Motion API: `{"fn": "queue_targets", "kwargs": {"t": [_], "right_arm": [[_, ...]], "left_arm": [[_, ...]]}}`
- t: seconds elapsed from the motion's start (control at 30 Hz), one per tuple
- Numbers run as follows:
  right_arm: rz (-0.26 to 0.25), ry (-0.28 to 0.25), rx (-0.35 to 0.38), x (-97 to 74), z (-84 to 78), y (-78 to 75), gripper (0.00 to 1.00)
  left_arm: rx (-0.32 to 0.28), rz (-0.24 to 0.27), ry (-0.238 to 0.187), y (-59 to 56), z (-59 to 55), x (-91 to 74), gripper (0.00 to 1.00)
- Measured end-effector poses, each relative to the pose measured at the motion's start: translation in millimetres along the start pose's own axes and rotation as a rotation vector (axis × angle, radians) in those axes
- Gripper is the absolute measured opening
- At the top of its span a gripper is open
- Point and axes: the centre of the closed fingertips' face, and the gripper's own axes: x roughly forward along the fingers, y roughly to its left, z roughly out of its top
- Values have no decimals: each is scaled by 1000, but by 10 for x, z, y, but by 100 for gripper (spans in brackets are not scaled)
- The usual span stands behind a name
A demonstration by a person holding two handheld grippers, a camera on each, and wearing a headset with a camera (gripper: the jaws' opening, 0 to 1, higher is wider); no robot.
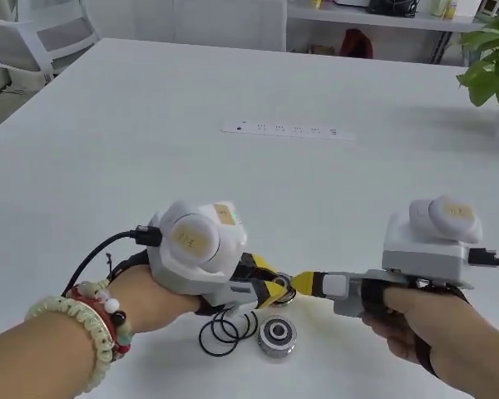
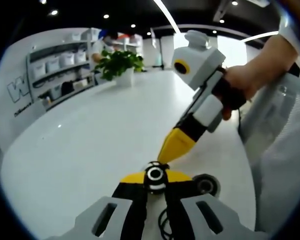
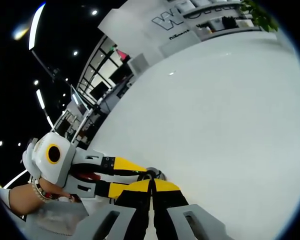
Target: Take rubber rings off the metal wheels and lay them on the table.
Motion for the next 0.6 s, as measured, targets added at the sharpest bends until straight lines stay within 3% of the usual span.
{"fn": "queue_targets", "kwargs": {"t": [0.37, 0.5, 0.6], "right_arm": [[22, 2, -2, -2, -9, 53, 0], [57, -4, -4, 8, 8, 152, 0], [54, 2, -39, 13, -7, 184, 0]], "left_arm": [[-1, -2, -6, -3, 0, 0, 14], [-1, -1, -8, -3, 1, 2, 14], [-6, -1, -13, -1, 1, 2, 14]]}}
